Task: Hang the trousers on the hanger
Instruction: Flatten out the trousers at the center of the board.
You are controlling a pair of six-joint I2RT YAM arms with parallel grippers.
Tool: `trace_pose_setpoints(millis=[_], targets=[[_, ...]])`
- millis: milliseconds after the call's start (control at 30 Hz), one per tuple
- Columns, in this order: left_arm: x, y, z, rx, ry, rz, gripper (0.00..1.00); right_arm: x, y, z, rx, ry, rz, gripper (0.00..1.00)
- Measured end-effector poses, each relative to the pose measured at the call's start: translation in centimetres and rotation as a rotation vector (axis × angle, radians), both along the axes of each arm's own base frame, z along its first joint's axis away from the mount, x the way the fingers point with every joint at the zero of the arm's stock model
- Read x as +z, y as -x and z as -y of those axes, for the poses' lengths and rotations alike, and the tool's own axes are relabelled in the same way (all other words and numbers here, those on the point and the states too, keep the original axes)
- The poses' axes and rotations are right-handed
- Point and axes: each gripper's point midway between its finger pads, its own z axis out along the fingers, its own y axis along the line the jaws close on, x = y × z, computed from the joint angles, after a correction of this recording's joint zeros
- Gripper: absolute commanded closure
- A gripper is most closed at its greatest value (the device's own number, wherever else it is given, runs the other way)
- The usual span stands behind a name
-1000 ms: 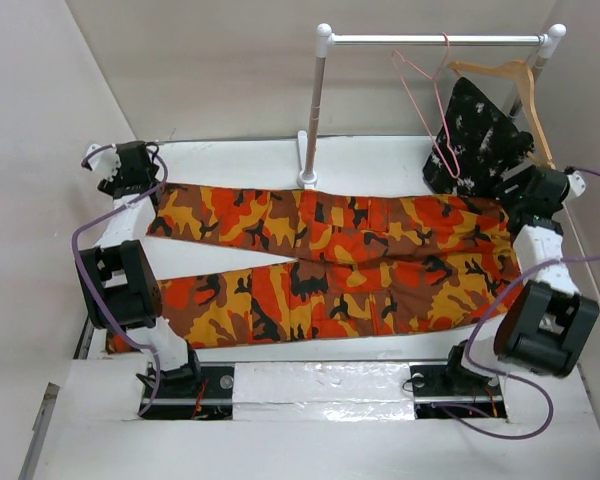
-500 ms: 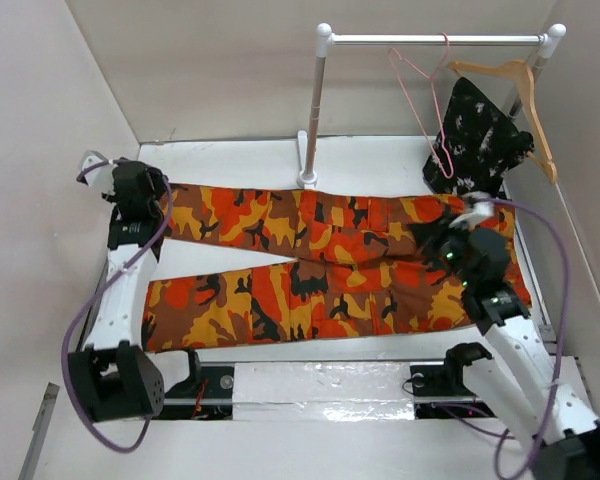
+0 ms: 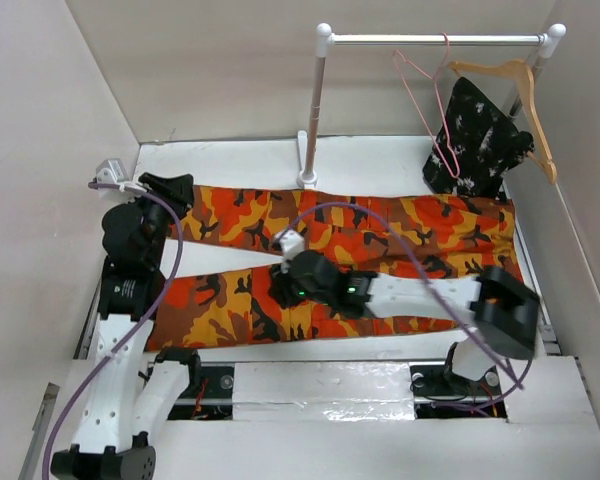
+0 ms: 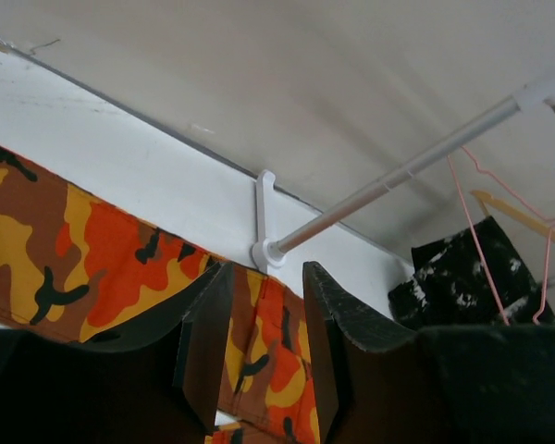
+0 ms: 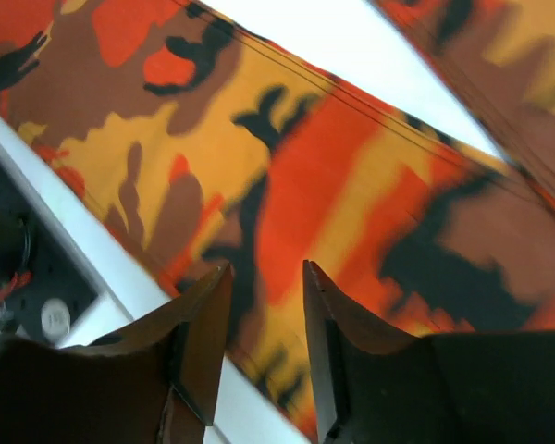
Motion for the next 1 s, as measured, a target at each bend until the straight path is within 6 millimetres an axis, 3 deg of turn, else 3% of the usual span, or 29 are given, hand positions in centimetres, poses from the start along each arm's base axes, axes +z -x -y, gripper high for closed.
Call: trace_pose_setpoints(millis=[200, 433, 500, 633, 733, 900, 1000], targets=[[-2.2, 1.9, 0.3, -0.039, -0.073, -0.012, 0.64, -5.3, -1.1, -8.1, 0.061, 0.119, 0.003, 0.57], [-3.3, 2.5, 0.3, -0.053, -0.117, -0.025, 0.61, -10.1, -3.0, -12.5, 0.061, 0.234, -0.004, 0.64], [-3.5, 2.7, 0.4, -0.061, -0.119, -0.026, 0.61, -9.9, -3.7, -13.3, 0.053, 0.234, 0.000, 0.65], [-3.7, 2.7, 0.6, -0.072, -0.124, -0.028, 0.41, -10.0, -5.9, -14.0, 0.016, 0.225, -0.021, 0.68], [-3.9, 2.6, 0.5, -0.069, -0.122, -0.036, 0.32, -10.0, -8.7, -13.0, -0.037, 0.205, -0.048, 0.68], [-5.0, 1.8, 0.2, -0.056, -0.107, -0.082, 0.30, -9.6, -14.0, -9.9, -0.145, 0.201, -0.083, 0.67], [-6.1, 1.2, -0.6, -0.011, -0.074, -0.121, 0.32, -9.5, -15.7, -8.9, -0.169, 0.183, -0.106, 0.60]])
